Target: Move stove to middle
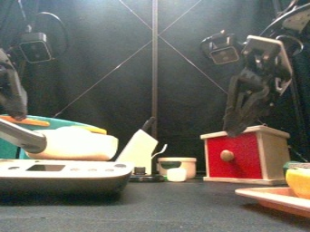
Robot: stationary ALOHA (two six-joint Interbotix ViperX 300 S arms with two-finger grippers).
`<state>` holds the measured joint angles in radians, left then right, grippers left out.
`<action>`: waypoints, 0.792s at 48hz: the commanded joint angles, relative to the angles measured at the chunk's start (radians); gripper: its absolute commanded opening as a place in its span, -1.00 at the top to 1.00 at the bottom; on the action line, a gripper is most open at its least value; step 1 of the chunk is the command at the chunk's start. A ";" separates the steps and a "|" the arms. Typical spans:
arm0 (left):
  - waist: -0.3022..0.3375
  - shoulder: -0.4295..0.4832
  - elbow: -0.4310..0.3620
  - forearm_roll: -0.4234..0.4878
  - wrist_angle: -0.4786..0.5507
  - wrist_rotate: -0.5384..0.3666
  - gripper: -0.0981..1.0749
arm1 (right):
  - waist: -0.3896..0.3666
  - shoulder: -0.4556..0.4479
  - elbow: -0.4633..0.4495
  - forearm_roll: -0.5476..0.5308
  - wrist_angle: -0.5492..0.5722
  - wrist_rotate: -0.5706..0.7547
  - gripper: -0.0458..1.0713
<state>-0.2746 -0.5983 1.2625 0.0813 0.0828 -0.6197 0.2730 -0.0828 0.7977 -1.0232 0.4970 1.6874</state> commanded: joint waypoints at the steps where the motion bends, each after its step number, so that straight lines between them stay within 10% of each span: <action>1: -0.005 0.051 -0.023 -0.058 -0.002 0.002 0.13 | -0.029 0.015 -0.026 -0.035 -0.020 0.000 -0.05; 38: 0.020 0.431 -0.156 -0.054 -0.064 0.003 0.11 | -0.109 0.158 -0.120 -0.115 -0.209 0.003 0.30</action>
<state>-0.2608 -0.1963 1.1443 0.0138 0.0261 -0.6182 0.1672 0.0859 0.7087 -1.1413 0.3252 1.6889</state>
